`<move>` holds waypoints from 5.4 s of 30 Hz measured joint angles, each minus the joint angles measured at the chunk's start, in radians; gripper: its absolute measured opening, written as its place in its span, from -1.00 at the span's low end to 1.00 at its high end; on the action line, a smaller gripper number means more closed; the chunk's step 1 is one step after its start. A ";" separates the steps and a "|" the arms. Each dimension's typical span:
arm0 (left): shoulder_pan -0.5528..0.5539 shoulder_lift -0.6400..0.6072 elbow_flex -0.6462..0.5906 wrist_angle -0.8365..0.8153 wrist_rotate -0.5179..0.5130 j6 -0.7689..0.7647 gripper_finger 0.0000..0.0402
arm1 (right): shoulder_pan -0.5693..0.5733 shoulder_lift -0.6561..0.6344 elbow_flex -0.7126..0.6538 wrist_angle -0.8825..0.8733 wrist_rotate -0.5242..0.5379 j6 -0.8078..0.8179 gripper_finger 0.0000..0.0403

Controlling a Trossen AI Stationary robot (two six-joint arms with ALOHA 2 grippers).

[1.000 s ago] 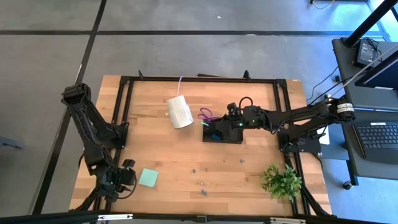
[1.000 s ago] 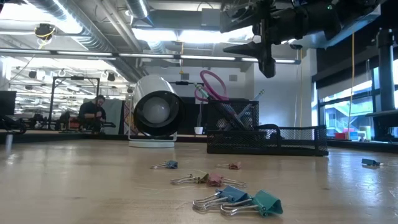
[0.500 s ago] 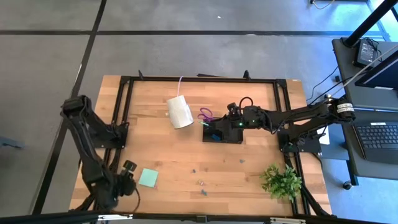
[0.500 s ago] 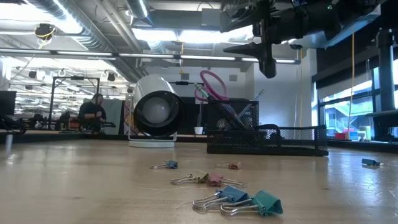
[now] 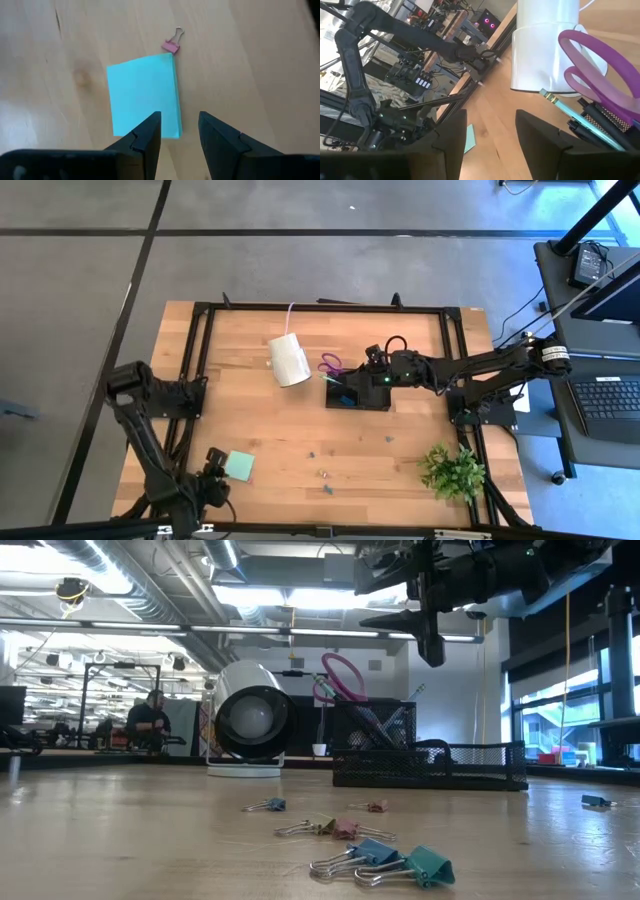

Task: Pick and place office supplies into organizer
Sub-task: Put the blue sticky notes into the black desk organizer

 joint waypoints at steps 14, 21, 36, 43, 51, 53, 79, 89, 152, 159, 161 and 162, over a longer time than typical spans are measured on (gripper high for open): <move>0.011 0.246 0.110 -0.113 -0.033 -0.044 -0.38 | 0.043 0.000 0.001 -0.011 -0.008 -0.020 -0.14; 0.017 0.243 0.108 -0.131 -0.045 -0.096 -0.38 | 0.060 0.000 0.001 -0.019 -0.008 -0.051 -0.14; 0.041 0.243 0.097 -0.103 -0.045 -0.062 -0.38 | 0.060 0.000 0.001 -0.020 -0.008 -0.051 -0.14; 0.040 0.240 0.086 -0.065 -0.030 -0.062 -0.55 | 0.060 0.000 0.001 -0.020 -0.008 -0.051 -0.14; 0.040 0.242 0.086 -0.052 -0.019 -0.062 -0.82 | 0.060 0.000 0.001 -0.020 -0.008 -0.051 -0.14; 0.040 0.242 0.086 -0.051 -0.018 -0.062 -0.86 | 0.060 0.000 0.001 -0.020 -0.008 -0.051 -0.14; 0.054 0.236 0.088 -0.001 0.160 -0.030 -0.99 | 0.085 0.000 0.001 -0.020 -0.010 0.015 -0.14; 0.107 0.182 0.083 0.098 0.290 0.015 -0.99 | 0.100 0.000 0.001 -0.019 -0.010 0.032 -0.14; 0.944 0.181 0.015 0.843 0.398 0.384 -0.99 | 0.408 0.193 -0.001 -0.212 0.119 -0.165 -0.14; 0.964 0.126 0.016 0.738 0.401 0.500 -0.99 | 0.376 0.319 0.000 -0.040 0.119 -0.240 -0.14; 0.970 0.093 0.016 0.683 0.399 0.542 -0.99 | 0.366 0.340 0.000 -0.013 0.119 -0.256 -0.14; 0.974 0.073 0.017 0.650 0.392 0.551 -0.99 | 0.362 0.351 0.000 0.002 0.119 -0.258 -0.14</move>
